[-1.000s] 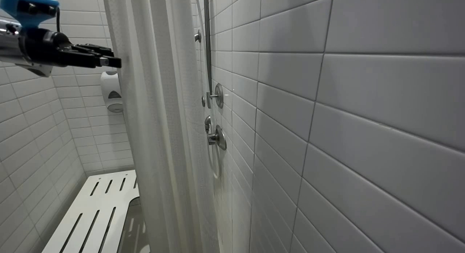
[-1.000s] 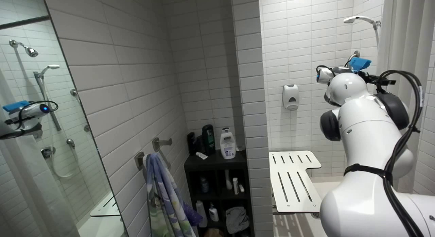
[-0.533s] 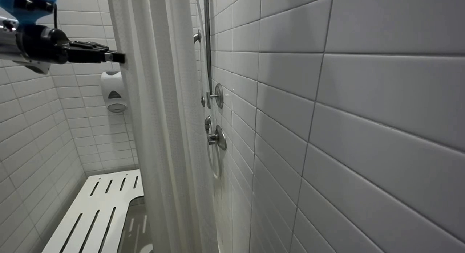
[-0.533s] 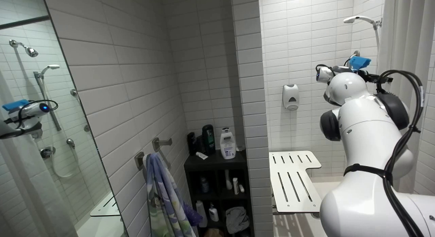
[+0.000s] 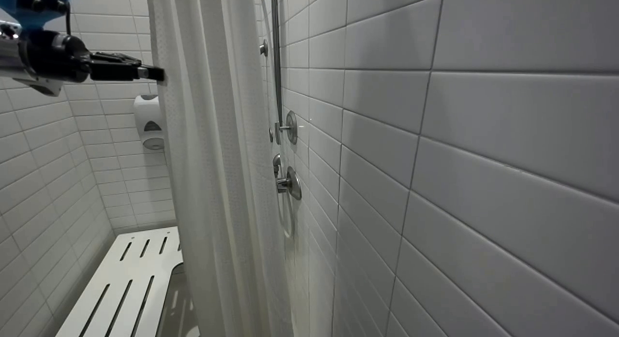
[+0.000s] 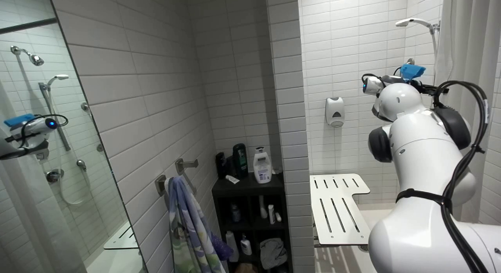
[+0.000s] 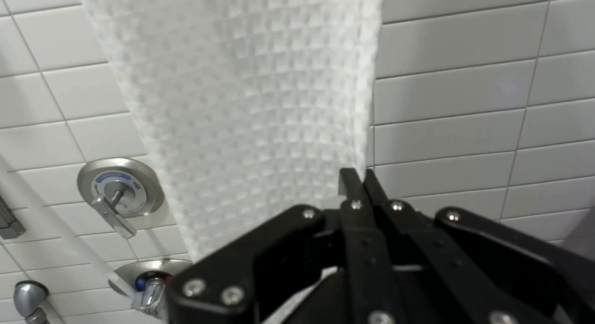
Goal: Close the curtain railing
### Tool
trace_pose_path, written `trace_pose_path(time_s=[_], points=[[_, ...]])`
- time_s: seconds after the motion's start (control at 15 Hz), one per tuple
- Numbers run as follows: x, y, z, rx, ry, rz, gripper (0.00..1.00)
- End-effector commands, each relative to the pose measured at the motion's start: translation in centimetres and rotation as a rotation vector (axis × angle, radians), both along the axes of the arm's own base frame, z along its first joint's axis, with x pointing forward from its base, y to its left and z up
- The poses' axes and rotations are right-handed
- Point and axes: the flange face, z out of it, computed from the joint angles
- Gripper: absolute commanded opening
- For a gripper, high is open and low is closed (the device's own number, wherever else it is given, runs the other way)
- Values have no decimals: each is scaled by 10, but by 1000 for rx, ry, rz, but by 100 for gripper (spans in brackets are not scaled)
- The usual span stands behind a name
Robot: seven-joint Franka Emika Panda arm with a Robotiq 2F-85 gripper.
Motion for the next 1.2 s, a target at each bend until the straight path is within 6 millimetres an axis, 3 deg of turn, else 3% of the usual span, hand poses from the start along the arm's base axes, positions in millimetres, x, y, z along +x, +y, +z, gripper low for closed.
trace_pose_path(time_s=[0.0, 1.13], points=[[12, 12, 15, 9, 3, 85, 0], [70, 82, 45, 210, 211, 533, 0]])
